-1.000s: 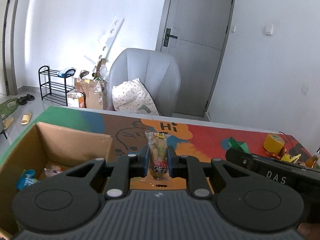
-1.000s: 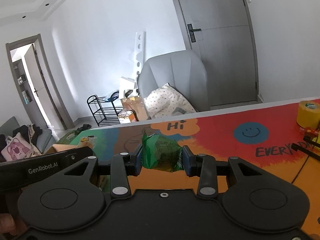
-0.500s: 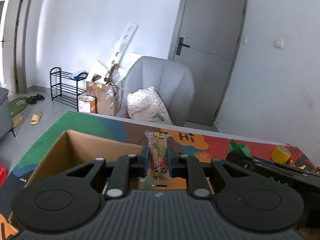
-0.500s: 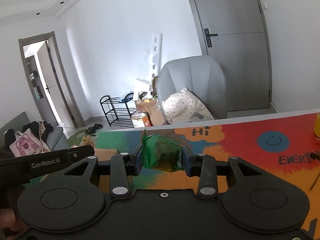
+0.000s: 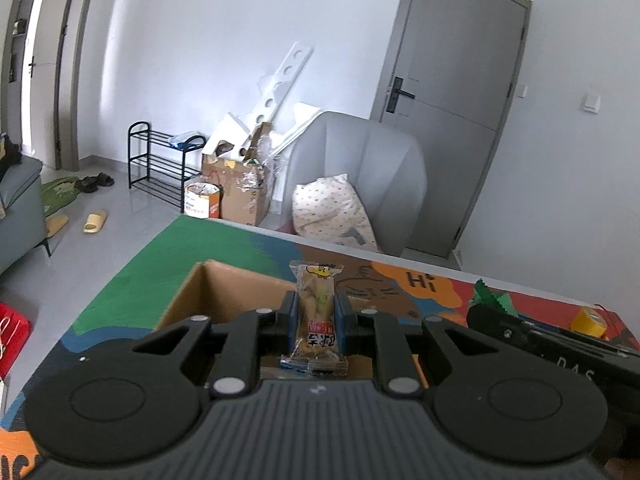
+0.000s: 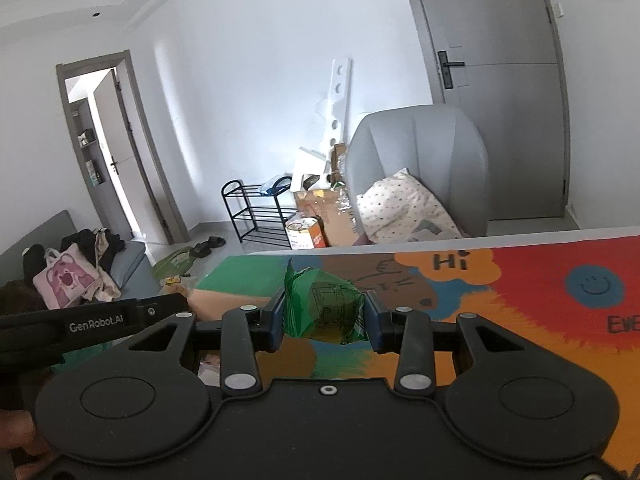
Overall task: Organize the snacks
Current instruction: 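Carry both snacks over the box and open both tools to drop them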
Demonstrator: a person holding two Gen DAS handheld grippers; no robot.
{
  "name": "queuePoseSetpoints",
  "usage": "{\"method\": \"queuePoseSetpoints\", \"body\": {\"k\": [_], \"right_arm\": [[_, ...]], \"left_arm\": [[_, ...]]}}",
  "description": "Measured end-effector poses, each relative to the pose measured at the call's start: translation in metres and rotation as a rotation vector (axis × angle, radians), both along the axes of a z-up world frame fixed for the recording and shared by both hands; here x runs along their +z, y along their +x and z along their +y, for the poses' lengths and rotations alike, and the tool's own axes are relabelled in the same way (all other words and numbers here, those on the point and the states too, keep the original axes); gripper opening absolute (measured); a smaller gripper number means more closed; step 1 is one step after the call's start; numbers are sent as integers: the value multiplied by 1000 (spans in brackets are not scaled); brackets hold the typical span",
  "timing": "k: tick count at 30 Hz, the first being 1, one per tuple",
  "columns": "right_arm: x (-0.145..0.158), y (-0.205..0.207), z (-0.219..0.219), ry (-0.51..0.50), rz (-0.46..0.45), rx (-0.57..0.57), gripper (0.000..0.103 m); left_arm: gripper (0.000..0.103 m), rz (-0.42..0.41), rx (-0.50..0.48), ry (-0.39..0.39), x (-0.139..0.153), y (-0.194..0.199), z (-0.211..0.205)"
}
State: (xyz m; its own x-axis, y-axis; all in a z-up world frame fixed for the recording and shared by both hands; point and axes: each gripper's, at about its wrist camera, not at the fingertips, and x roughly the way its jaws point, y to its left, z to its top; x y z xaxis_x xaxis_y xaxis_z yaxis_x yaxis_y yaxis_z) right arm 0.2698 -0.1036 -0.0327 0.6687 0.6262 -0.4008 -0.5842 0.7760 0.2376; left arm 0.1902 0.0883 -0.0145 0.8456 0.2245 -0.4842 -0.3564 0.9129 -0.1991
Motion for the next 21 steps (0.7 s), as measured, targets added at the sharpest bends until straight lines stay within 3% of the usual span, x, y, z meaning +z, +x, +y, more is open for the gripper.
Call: {"method": "queuePoseSetpoints", "body": {"k": [10, 14, 21], "right_arm": [[1, -6, 26, -11, -2, 36, 37], [3, -9, 36, -16, -6, 55, 37], [6, -13, 55, -20, -11, 87, 37]], "left_arm": [[18, 37, 46, -42, -12, -8, 32], [28, 34, 60, -55, -13, -12, 41], [35, 26, 85, -63, -13, -21, 51]]}}
